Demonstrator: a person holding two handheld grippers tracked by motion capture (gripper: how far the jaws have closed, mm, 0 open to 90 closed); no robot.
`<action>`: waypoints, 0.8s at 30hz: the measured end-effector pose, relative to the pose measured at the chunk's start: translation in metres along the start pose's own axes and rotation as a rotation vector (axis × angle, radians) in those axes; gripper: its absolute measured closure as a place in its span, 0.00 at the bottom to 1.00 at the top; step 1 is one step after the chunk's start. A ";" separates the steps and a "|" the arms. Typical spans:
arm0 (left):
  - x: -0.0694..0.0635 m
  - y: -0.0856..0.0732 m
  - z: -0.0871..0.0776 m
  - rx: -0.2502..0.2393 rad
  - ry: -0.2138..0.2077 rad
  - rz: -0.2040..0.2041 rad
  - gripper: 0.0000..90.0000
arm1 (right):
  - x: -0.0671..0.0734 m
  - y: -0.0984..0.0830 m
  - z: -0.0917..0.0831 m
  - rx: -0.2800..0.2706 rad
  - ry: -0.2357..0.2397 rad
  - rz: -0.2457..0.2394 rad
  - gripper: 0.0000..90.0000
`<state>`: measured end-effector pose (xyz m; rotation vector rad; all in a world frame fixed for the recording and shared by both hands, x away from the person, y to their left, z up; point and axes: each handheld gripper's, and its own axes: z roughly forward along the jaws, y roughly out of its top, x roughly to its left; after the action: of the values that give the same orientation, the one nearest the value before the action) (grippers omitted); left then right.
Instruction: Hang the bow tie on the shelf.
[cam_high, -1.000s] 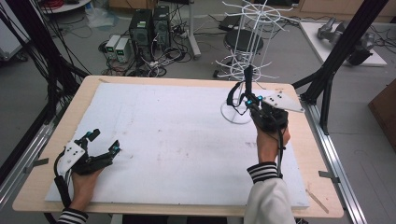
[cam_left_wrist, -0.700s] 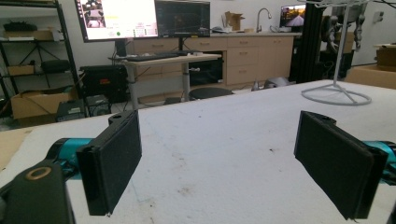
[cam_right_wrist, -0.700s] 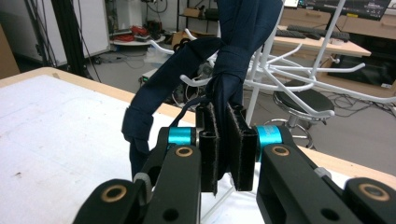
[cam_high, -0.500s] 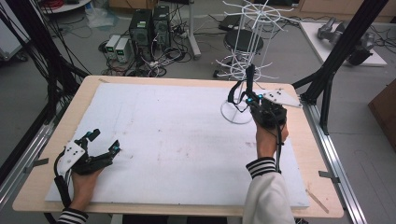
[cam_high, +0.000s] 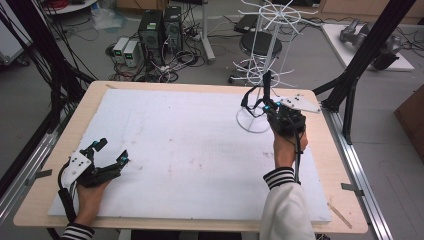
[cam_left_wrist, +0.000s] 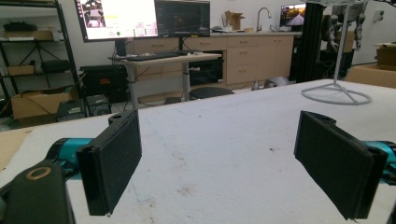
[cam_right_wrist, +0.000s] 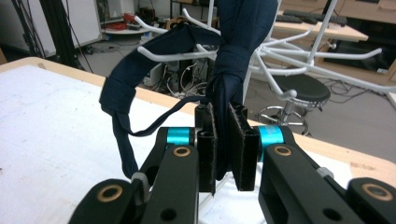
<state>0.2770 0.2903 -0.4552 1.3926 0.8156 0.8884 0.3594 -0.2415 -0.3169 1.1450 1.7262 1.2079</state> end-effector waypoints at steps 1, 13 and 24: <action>0.000 0.000 0.000 -0.001 0.000 -0.001 0.17 | 0.000 0.000 0.000 0.005 -0.005 0.000 0.92; 0.000 0.000 0.000 0.006 0.004 0.005 0.17 | -0.005 -0.004 0.000 0.029 -0.023 -0.019 0.59; 0.001 0.000 0.000 0.000 0.006 -0.011 0.17 | -0.007 -0.026 -0.021 -0.025 -0.002 0.010 0.12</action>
<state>0.2775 0.2913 -0.4553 1.3848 0.8271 0.8838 0.3357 -0.2586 -0.3349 1.1414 1.7011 1.2303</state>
